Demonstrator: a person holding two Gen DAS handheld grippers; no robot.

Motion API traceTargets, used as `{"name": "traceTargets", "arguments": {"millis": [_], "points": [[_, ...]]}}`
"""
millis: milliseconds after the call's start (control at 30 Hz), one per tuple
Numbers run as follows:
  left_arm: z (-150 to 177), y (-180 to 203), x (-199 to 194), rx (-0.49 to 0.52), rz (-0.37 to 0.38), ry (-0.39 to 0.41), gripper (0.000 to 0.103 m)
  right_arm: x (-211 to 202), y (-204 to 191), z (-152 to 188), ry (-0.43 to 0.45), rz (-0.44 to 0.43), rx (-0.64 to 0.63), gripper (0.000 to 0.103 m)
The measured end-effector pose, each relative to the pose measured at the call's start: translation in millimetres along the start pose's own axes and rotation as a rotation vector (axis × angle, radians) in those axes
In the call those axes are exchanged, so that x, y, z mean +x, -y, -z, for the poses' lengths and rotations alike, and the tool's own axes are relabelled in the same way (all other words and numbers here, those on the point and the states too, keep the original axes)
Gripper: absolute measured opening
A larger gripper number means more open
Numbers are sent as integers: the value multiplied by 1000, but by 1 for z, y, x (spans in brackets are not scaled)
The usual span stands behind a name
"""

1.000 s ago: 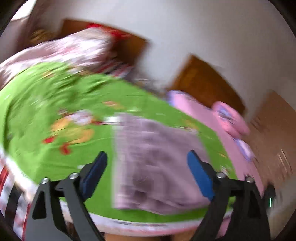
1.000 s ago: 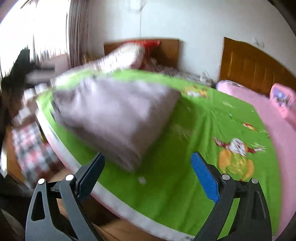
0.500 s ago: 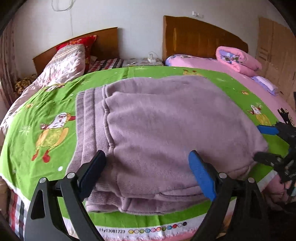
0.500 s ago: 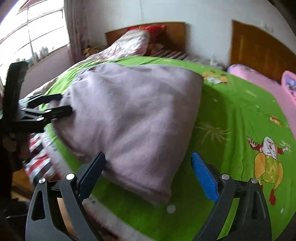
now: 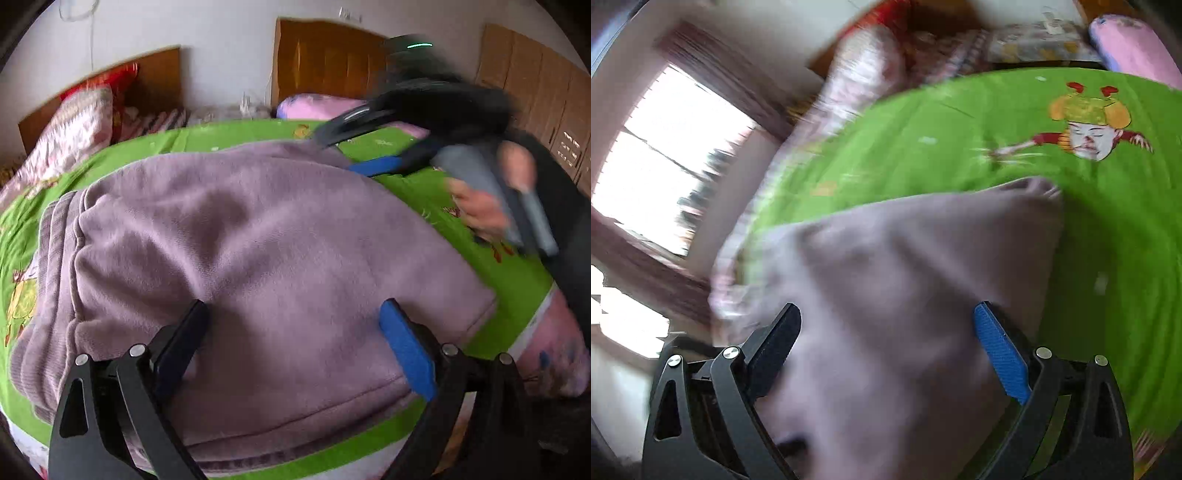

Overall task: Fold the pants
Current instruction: 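Press the folded lilac bundle flat with both open tools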

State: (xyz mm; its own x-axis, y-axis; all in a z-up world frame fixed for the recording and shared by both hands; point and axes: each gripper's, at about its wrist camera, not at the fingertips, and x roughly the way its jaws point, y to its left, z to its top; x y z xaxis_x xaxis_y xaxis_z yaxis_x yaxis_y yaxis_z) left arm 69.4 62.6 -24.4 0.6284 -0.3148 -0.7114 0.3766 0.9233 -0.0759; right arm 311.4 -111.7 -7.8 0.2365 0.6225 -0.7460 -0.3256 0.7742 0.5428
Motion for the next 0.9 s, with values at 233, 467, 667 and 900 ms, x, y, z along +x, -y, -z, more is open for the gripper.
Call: {"name": "traceTargets", "arguments": {"millis": [233,467,667,900], "points": [[0,-6,0,-1,32,-23,95,-44,1,-16,147,-59,40,91],[3,-1,1,4,13,11,99,-14,-54,15,-8,-199,-85,96],[4,-1,-2,-1,18,2,99,31,-37,-48,2,-63,38,95],[-13,-23,-45,-101,74,80,96,10,-112,-31,-47,-279,-80,99]]}}
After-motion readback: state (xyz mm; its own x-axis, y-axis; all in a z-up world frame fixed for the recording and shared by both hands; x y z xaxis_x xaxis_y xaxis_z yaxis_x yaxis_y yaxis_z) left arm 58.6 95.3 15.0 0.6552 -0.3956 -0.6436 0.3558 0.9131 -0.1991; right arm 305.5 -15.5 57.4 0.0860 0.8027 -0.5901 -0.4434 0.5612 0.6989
